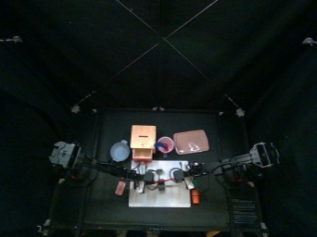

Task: Place sushi on board then cut the sushi with the knife then place the pieces on the plate
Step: Cut the sushi into 4 pieces

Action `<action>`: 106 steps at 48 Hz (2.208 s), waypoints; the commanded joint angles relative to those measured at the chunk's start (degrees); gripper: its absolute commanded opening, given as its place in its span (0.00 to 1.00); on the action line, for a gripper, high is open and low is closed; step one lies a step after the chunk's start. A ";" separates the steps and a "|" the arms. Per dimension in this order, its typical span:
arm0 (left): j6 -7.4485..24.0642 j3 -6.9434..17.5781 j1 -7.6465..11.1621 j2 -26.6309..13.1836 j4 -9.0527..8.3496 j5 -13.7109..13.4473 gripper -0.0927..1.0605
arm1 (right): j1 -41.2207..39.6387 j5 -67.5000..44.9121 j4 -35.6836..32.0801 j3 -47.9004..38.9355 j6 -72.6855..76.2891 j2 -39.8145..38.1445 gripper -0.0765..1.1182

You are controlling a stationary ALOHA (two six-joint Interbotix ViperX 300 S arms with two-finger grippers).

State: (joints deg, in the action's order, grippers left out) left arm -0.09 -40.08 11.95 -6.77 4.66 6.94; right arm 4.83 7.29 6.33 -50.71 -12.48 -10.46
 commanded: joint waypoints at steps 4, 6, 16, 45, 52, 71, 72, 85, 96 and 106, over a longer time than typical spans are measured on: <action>0.26 1.32 0.44 1.05 -0.26 0.18 0.40 | -0.62 -0.26 0.70 0.62 -0.26 -0.97 0.42; 0.26 1.41 0.53 1.05 -0.35 0.18 0.40 | -0.53 -0.26 0.88 0.62 -0.26 -1.05 0.42; 0.26 1.58 0.53 1.49 -0.35 0.26 0.40 | -0.44 -0.26 1.67 0.62 -0.26 -1.41 0.42; 0.18 2.02 0.79 0.00 -0.09 0.18 0.39 | -0.44 1.23 2.11 -0.26 -0.26 -1.41 0.42; 0.18 2.55 0.97 0.18 -0.09 0.18 0.39 | -0.35 1.23 2.11 0.09 -0.26 -1.67 0.42; 0.09 2.81 1.41 -2.02 -0.09 0.18 0.39 | -0.35 1.23 2.11 -0.09 -0.26 -0.26 0.42; 0.09 2.81 1.49 -2.11 -0.09 0.18 0.40 | -0.35 1.32 2.11 -0.09 -0.26 -0.26 0.42; 0.00 2.72 1.49 -3.16 0.18 0.18 0.39 | -0.62 0.44 1.85 0.00 -0.26 1.49 0.42; 0.09 2.72 1.05 -4.22 0.18 0.00 0.39 | -0.88 0.44 1.58 0.79 -0.35 4.66 0.42; 0.18 2.81 0.44 -4.48 0.09 -1.67 0.39 | -1.76 0.35 0.09 1.58 -0.35 5.27 0.42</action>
State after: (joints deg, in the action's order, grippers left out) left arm -0.26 -38.14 12.04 -11.78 5.01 5.63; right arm 4.39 7.82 7.29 -50.19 -12.57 -4.22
